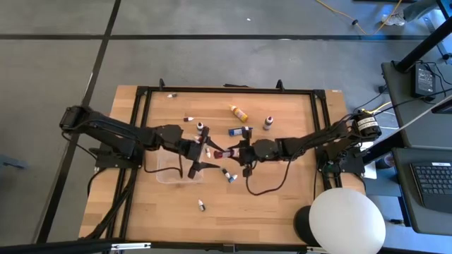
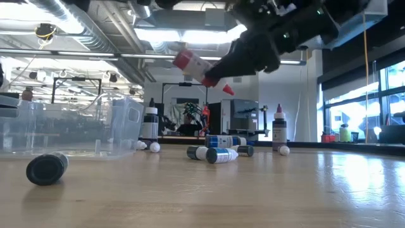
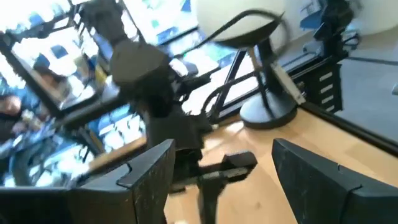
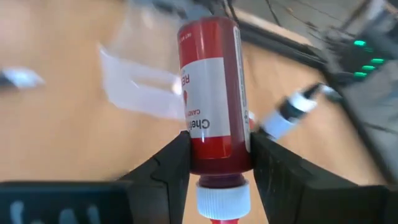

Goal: Pick & Place food coloring
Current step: Put the large red food coloring bottle into the transparent bin

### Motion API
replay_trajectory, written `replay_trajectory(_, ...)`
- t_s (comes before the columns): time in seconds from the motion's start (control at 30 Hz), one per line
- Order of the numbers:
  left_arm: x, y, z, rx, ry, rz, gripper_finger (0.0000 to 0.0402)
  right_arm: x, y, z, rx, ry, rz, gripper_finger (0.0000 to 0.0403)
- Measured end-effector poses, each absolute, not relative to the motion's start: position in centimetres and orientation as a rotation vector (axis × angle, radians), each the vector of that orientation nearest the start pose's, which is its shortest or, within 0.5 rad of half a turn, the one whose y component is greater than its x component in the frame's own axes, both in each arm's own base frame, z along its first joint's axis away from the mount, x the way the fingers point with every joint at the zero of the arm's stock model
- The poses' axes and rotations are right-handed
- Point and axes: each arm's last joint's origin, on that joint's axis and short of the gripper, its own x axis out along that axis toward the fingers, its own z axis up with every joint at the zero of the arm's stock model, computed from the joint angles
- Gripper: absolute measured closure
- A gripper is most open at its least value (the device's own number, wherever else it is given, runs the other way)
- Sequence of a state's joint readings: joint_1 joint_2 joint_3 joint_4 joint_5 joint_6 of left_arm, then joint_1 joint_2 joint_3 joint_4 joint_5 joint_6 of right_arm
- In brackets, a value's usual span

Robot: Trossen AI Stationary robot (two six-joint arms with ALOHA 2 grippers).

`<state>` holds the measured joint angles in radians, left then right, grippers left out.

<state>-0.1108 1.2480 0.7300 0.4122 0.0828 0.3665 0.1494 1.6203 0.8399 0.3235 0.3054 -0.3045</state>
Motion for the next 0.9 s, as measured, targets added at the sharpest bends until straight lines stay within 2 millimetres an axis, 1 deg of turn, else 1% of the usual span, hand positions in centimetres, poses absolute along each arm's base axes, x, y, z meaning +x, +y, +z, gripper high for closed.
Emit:
replay_trajectory(0.13,26.4,-3.0,27.7,0.329,0.132,-0.142,0.0137,34.1,4.2,21.3,-0.58,0.562,-0.113,0.0247)
replay_trajectory(0.23,26.0,-2.8,27.6,0.307,0.176,-0.104,0.0137,34.5,4.2,22.6,-0.729,0.623,-0.08,0.0247)
replay_trajectory(0.33,25.7,-2.7,27.4,0.288,0.225,-0.072,0.0137,34.6,4.1,23.2,-0.908,0.692,-0.053,0.0247)
replay_trajectory(0.43,25.5,-2.5,27.0,0.283,0.279,-0.043,0.0137,34.5,4.1,23.3,-1.134,0.752,-0.027,0.0247)
replay_trajectory(0.57,25.4,-2.4,26.5,0.284,0.334,-0.013,0.0137,34.4,4.3,23.3,-1.516,0.842,0.019,0.0247)
replay_trajectory(0.7,25.3,-2.4,26.3,0.288,0.362,-0.015,0.0137,34.4,4.5,22.8,-1.878,0.905,0.188,0.0247)
replay_trajectory(0.77,25.3,-2.4,26.2,0.288,0.366,-0.016,0.0137,34.3,4.6,22.4,-2.026,0.907,0.328,0.0247)
replay_trajectory(0.83,25.3,-2.4,26.2,0.288,0.367,-0.016,0.0137,34.5,4.7,21.6,-2.143,0.887,0.457,0.0247)
replay_trajectory(0.9,25.3,-2.4,26.2,0.277,0.366,-0.013,0.0137,34.6,4.9,20.7,-2.219,0.899,0.558,0.0247)
